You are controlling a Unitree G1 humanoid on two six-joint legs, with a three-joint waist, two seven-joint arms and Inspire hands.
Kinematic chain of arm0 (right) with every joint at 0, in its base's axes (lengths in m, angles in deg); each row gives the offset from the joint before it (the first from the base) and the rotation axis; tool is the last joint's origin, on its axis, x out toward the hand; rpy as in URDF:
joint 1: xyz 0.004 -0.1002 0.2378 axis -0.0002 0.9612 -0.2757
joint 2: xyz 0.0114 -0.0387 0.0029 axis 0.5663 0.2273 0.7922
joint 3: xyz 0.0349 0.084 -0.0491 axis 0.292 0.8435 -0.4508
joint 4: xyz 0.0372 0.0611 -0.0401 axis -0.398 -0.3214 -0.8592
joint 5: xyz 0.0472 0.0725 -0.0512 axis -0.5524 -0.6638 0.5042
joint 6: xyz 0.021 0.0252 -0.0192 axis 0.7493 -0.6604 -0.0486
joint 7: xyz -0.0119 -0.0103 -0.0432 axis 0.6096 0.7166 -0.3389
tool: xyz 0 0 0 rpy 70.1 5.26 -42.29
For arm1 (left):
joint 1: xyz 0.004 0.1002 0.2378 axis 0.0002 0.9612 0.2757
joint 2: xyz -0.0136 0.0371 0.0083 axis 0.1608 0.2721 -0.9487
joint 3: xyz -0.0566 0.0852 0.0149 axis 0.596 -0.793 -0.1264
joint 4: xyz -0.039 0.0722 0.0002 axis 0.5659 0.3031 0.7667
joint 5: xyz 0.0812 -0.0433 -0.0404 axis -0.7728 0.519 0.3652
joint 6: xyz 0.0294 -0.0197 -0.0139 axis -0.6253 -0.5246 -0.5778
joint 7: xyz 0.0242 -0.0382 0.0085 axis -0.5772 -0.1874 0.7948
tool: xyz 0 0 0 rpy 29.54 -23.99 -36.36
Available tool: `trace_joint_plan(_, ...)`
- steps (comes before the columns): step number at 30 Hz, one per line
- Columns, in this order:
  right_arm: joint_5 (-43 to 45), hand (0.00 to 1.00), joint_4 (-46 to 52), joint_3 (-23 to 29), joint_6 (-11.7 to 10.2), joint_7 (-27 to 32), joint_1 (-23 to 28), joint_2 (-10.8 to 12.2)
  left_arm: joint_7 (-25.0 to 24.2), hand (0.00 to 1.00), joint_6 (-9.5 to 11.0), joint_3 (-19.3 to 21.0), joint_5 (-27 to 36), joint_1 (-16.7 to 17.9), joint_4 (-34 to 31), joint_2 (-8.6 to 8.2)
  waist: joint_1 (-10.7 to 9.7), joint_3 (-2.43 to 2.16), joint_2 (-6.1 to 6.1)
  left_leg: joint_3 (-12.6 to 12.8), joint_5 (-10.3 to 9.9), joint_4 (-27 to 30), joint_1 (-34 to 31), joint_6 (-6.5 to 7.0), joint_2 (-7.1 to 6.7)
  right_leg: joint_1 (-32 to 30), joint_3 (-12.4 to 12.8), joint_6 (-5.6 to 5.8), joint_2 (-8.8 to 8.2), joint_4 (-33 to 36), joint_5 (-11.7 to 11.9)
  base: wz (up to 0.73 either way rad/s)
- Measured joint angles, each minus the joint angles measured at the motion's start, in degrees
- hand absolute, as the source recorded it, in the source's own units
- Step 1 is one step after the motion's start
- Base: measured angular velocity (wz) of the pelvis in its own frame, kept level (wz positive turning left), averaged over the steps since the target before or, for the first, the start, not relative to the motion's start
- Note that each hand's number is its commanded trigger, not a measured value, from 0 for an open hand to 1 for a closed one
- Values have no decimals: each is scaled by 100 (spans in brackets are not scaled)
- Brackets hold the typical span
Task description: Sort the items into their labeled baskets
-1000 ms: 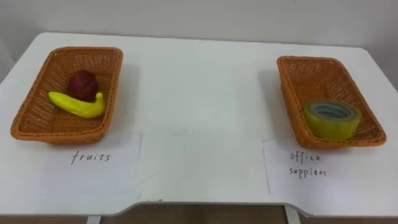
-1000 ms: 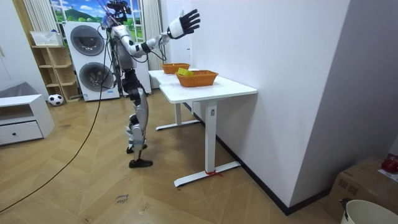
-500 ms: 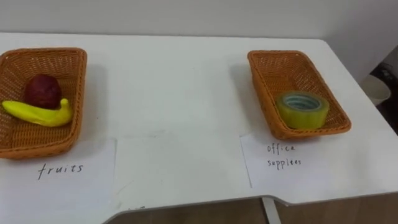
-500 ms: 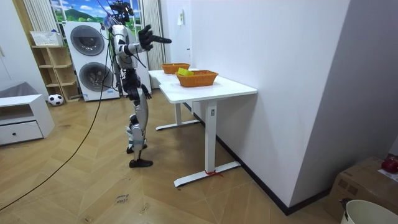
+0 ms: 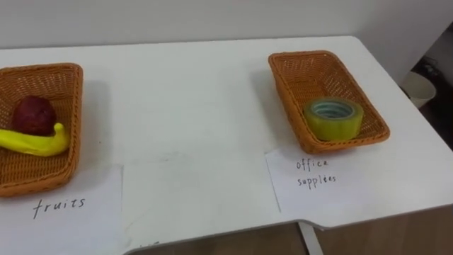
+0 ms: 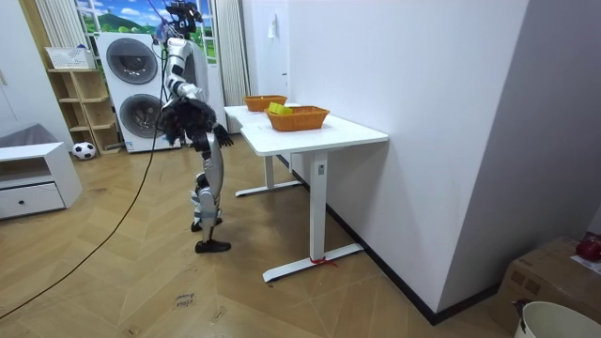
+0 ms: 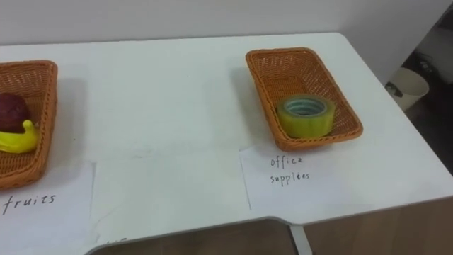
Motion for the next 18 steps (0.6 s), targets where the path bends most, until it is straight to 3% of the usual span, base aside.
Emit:
trace_joint_plan(6,-55,0,-292,-50,-24,6,379,507,1,0,0,2,68,-15,-41,-60,21,5,73,-6,-3,-8,-13,-3,0,-38,28,-17,7,-1,-12,-2)
trace_joint_plan(12,-204,0,-745,-341,-227,-197,687,1160,-2,0,139,-17,269,103,-189,-140,26,28,169,-22,-9,12,5,-5,-7,-5,24,-17,5,4,-11,1)
trace_joint_plan(14,-214,0,-1239,-782,-230,-358,674,1284,-2,0,242,-23,289,78,-55,-197,83,24,225,-34,-11,0,42,-7,-3,13,17,-17,8,5,-12,-5)
trace_joint_plan(18,-209,0,-1454,-1157,-232,-606,694,1546,-3,0,278,-31,398,75,71,-302,188,9,308,-38,-16,-11,90,-6,-10,49,-8,-17,1,9,-11,-2)
